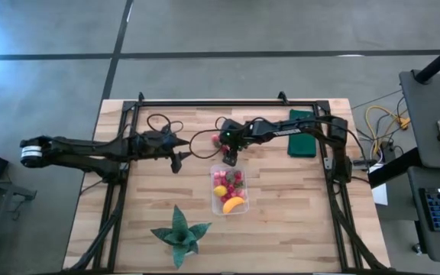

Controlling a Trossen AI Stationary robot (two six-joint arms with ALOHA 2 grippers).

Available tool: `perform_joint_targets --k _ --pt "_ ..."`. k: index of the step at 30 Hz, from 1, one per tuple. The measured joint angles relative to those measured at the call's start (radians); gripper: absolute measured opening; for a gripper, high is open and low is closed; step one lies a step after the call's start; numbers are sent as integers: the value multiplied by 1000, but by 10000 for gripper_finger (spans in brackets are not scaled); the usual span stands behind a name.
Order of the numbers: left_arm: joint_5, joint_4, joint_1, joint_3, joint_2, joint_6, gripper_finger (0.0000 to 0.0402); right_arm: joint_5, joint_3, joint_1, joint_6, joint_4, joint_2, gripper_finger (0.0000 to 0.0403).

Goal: Pick and placing Produce into tupperware
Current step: Put the strawberry into the transparent bin

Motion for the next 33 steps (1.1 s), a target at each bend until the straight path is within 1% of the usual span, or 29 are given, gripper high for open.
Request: perform_joint_targets --k 4,12,15,18,19,23,25,29,33 --pt "3 0 10 0 3 3 209 -8 1 -2 22 41 11 215" --pt "6 -2 10 0 3 1 209 -5 0 -2 35 44 12 215" --pt "5 -1 10 0 3 -5 209 4 2 -4 88 12 3 215" --pt "5 -2 10 0 3 -5 209 9 39 -11 127 -98 3 215" --pt "5 -2 10 0 3 -5 209 -1 55 -17 140 -134 5 215" --pt "5 -1 10 0 3 -5 209 -119 110 -53 182 -215 10 215" --pt "5 -1 10 0 3 -5 209 -124 133 -67 204 -216 10 215" --pt "5 -1 10 0 4 -5 209 -141 177 -85 196 -213 16 215" --pt "5 0 10 0 4 -5 209 -158 225 -84 154 -260 77 215"
